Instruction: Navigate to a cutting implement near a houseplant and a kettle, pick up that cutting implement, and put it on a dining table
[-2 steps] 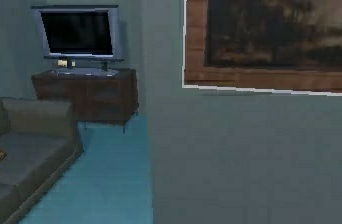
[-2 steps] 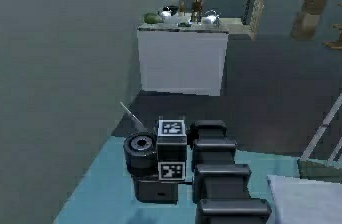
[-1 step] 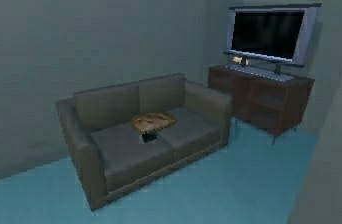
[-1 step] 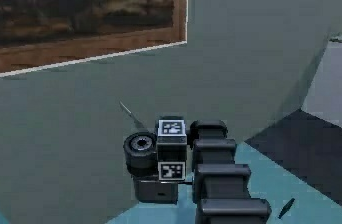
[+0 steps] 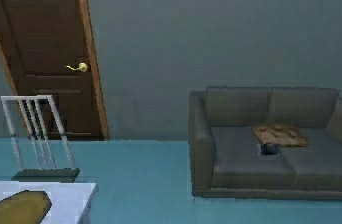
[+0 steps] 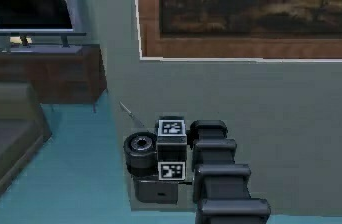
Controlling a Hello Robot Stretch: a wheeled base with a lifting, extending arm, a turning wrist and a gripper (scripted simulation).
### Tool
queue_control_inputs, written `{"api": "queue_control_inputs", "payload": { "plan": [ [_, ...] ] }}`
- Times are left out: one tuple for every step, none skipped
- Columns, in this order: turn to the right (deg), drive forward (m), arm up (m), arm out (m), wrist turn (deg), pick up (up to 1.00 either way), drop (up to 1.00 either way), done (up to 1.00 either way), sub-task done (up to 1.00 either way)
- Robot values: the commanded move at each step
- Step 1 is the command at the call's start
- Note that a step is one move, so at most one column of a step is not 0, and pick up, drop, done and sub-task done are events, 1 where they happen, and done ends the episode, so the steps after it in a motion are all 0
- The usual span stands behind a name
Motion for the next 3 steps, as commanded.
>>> {"api": "queue_control_inputs", "payload": {
  "plan": [
    [45.0,0.00,0.00,0.00,0.0,0.00,0.00,0.00,0.00],
    [45.0,0.00,0.00,0.00,0.0,0.00,0.00,0.00,0.00],
    [6.0,0.00,0.00,0.00,0.0,0.00,0.00,0.00,0.00]
  ]
}}
